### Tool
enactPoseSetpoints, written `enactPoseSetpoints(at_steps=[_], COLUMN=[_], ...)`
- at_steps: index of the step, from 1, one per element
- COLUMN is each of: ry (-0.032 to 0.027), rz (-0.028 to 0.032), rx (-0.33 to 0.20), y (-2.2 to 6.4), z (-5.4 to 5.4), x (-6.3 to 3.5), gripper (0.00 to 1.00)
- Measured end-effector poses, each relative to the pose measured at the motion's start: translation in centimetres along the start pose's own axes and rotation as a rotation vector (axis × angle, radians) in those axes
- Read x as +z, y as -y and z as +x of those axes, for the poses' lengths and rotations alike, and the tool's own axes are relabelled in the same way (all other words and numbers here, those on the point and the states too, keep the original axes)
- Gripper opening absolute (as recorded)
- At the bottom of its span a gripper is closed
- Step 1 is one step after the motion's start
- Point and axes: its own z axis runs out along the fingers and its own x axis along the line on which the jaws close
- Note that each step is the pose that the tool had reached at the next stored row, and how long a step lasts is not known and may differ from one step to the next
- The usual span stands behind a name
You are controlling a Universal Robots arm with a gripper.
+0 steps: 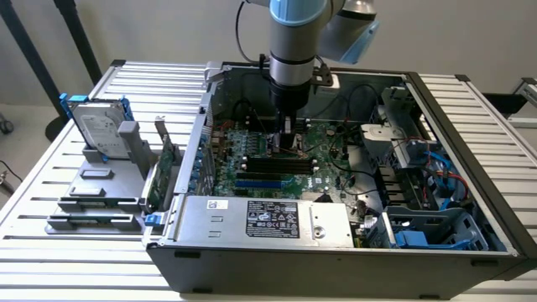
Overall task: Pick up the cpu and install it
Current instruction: 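Place the cpu into insertion slot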
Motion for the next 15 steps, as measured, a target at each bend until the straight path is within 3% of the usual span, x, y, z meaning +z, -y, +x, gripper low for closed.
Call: enactPoseSetpoints(at_steps=[15], ry=[0.0136], rz=[-0.0095], rx=[0.004], y=[0.18], z=[0.29], x=[0.65], gripper=[0.55])
